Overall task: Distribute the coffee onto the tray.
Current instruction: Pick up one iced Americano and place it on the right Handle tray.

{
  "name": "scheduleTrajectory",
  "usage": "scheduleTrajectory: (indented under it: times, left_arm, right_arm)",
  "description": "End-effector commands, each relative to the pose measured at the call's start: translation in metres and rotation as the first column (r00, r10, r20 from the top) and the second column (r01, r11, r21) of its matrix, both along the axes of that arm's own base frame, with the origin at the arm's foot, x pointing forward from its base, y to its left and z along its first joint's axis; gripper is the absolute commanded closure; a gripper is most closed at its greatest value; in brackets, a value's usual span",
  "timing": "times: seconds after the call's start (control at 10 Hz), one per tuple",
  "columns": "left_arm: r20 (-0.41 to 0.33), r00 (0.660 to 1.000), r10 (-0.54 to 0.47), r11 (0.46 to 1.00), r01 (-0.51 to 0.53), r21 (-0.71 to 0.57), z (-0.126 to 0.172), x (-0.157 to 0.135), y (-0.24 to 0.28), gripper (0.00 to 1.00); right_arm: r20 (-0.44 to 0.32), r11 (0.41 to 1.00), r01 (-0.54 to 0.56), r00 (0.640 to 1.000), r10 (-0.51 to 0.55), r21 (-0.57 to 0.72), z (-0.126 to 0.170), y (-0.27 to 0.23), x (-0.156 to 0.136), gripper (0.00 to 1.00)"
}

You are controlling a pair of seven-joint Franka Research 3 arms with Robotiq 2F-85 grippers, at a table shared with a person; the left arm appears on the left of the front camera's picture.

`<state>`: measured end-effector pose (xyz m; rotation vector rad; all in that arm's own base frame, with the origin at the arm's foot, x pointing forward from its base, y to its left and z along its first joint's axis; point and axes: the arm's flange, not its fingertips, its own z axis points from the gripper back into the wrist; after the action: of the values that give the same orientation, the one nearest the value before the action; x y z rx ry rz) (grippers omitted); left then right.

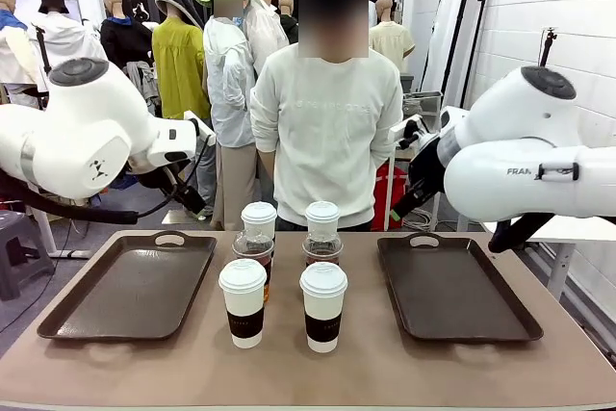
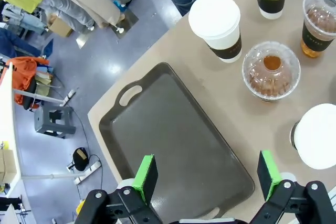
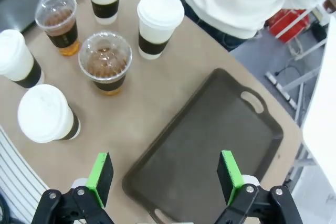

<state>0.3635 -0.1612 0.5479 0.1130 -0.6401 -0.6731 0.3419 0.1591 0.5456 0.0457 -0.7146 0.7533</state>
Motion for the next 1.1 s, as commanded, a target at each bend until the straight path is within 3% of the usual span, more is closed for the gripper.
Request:
scheduleTrajectory:
  times: [0.0, 0.3, 0.6, 1.0]
  left_arm:
    - [-0.005, 1.000, 0.022, 1.000, -0.022, -0.004, 0.005, -0.003, 0.001, 0.00]
    - [0.000, 0.997, -0.083, 0.990, 0.082, -0.116, 0.019, -0.004, 0.026, 0.00]
    - [0.077, 0.986, -0.147, 0.964, 0.160, -0.213, 0.035, -0.013, 0.054, 0.00]
    - [0.177, 0.960, -0.216, 0.898, 0.267, -0.349, 0.038, -0.019, 0.077, 0.00]
  right_arm:
    - [-0.007, 0.999, -0.044, 0.999, 0.044, -0.020, -0.001, -0.001, 0.002, 0.00]
    - [0.010, 0.993, -0.101, 0.995, 0.101, 0.056, 0.008, -0.021, 0.001, 0.00]
    - [0.073, 0.959, -0.216, 0.976, 0.206, 0.184, 0.017, -0.053, -0.003, 0.00]
    - [0.149, 0.919, -0.280, 0.957, 0.247, 0.279, 0.021, -0.076, -0.001, 0.00]
